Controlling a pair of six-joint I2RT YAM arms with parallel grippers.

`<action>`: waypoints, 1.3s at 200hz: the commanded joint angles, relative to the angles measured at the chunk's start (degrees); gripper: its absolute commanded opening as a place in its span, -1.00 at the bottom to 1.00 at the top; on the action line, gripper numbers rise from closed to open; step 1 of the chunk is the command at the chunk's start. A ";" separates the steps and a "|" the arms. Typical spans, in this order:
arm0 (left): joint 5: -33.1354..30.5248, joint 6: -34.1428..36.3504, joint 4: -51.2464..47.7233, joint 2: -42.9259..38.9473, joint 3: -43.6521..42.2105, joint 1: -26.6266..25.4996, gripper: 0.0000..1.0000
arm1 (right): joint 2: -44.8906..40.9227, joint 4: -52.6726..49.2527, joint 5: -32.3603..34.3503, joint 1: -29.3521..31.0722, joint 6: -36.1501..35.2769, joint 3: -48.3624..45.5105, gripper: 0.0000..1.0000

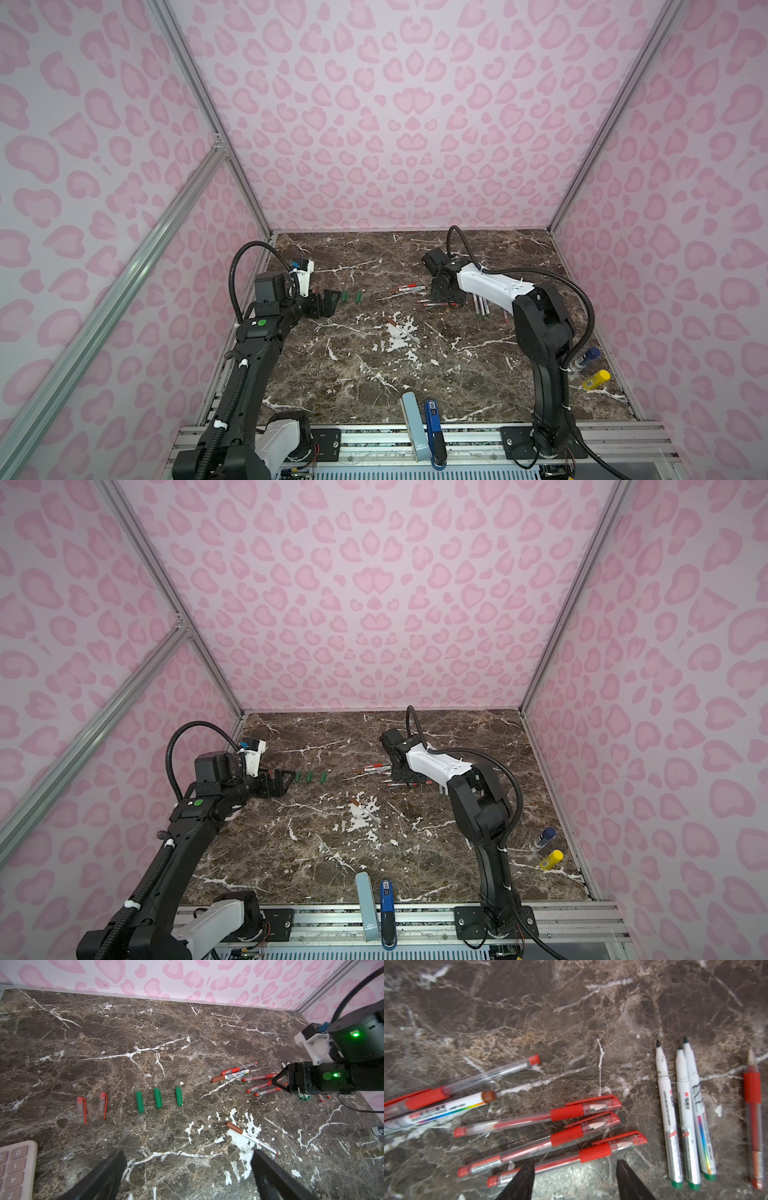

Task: Open the pen caps
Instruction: 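Lower the right gripper around a red-capped gel pen's barrel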

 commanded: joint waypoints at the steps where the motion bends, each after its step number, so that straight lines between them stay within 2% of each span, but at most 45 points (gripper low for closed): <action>1: 0.19 0.12 1.17 0.05 0.73 -0.03 0.95 | 2.34 -1.80 1.13 -0.23 -0.87 1.73 0.29; 42: 0.22 0.30 1.28 -0.13 0.33 -0.06 0.95 | 2.94 -2.58 0.82 -0.25 -1.27 2.13 0.29; 160: 0.74 -0.10 2.14 0.13 -0.09 -0.01 0.95 | -8.43 2.66 -0.67 3.20 2.64 -17.91 0.24; 191: 0.81 -0.39 2.00 0.40 0.33 -0.05 0.95 | -9.06 3.15 0.22 0.69 1.88 -14.24 0.23; 229: 0.15 0.10 1.50 -0.04 0.42 -0.05 0.95 | -2.93 1.00 0.06 -1.83 -0.25 -4.39 0.23; 260: 0.15 0.12 1.30 0.03 0.59 -0.02 0.95 | 0.77 -0.29 -0.11 -2.32 -1.01 -0.54 0.22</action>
